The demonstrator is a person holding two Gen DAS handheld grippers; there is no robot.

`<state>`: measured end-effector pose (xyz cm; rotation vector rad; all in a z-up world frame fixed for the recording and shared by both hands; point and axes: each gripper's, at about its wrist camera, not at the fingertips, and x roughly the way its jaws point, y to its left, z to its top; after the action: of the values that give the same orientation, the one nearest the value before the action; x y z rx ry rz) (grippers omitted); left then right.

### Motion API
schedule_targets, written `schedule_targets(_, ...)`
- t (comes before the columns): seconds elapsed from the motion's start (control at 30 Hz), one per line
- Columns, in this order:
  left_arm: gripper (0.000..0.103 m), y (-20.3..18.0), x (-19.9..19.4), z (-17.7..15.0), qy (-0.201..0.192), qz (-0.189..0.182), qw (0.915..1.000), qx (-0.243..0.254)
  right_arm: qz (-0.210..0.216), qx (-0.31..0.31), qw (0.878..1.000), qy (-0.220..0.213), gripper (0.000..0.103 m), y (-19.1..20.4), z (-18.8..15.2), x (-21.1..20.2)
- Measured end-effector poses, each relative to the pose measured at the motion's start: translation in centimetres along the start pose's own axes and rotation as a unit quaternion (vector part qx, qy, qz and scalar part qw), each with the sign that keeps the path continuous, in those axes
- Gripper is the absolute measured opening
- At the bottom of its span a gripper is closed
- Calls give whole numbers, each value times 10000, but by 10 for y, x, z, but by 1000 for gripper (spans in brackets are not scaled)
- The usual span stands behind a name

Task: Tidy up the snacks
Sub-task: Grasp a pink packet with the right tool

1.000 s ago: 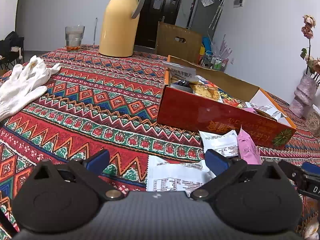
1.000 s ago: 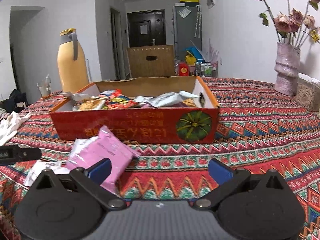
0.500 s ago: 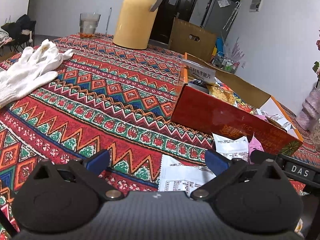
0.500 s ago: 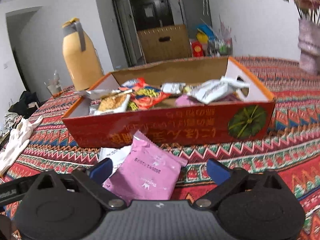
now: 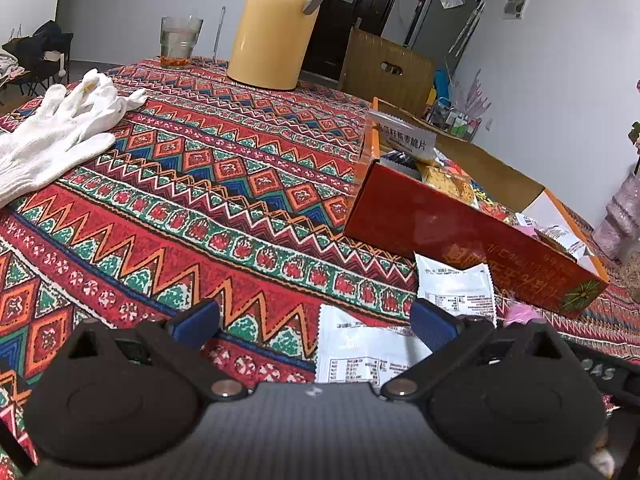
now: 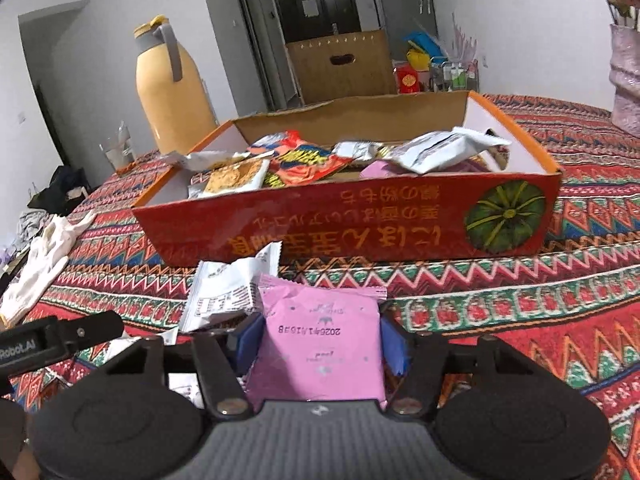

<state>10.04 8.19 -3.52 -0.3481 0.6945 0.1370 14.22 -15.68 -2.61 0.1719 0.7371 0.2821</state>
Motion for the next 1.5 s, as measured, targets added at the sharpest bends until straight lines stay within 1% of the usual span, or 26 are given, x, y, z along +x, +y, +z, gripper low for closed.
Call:
schedule_targets(0.1,103,-3,2,0,159,83,9998,123,-54,23,9997,-235,61,-9,1,-15)
schedule_targets(0.2,103,-11,2,-2,327,198,9985,388,-147,-4,9989,-454,61,-18,-2,-28)
schedule_targets(0.27,103,-18,2,-5,415,201,9973,577,-186,32,9983,-549,61,-27,-4,-35)
schedule_targets(0.43,103,-35,3,-10,586,97,9953,764,-193,232,9973,-676,61,-47,-7,-43)
schedule_targets(0.53,103,-46,7,-10,662,173,9943,812,-180,306,9967,-731,61,-54,-8,-44)
schedule_targets(0.7,103,-60,14,-8,746,281,9931,855,-149,280,9965,-768,61,-54,-11,-40)
schedule_targets(0.97,103,-75,25,-14,692,826,9876,1143,-42,310,9964,-791,61,-57,-15,-39)
schedule_targets(1.23,103,-75,25,-14,614,887,9881,1098,18,324,9961,-827,61,-57,-17,-40)
schedule_targets(1.5,103,-69,24,-15,595,829,9879,1166,34,347,9958,-842,61,-58,-19,-41)
